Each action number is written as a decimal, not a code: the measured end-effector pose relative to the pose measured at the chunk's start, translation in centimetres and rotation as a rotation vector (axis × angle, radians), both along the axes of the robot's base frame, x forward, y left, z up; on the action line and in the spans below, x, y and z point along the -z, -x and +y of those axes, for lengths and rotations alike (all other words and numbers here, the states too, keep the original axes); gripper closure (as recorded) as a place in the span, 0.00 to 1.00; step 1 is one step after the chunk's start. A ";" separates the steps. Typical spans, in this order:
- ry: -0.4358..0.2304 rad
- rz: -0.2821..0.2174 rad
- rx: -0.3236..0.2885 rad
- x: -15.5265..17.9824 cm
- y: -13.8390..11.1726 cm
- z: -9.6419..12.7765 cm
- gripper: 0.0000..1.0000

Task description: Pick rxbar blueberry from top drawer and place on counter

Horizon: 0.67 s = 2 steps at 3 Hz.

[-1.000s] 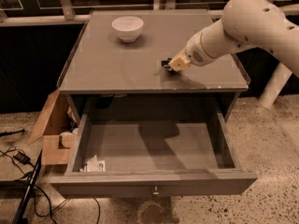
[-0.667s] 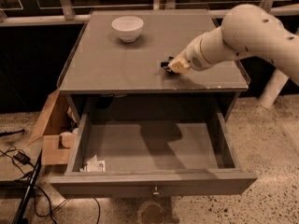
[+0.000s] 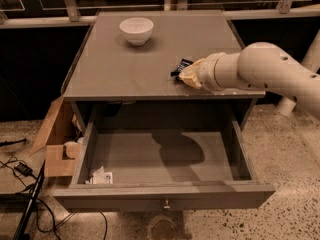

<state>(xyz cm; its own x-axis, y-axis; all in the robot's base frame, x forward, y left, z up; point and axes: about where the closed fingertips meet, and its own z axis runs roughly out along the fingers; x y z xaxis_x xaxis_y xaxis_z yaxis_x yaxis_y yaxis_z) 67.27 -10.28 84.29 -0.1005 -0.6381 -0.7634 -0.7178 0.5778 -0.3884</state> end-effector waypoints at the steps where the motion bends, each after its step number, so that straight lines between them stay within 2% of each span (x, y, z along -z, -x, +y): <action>1: 0.000 -0.021 -0.002 -0.3 -0.1 0.2 0.84; 2: 0.000 -0.018 -0.002 -0.3 -0.1 0.2 0.61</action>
Offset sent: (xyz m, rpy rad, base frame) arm 0.0016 0.0014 0.0032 0.0000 -0.0237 0.0013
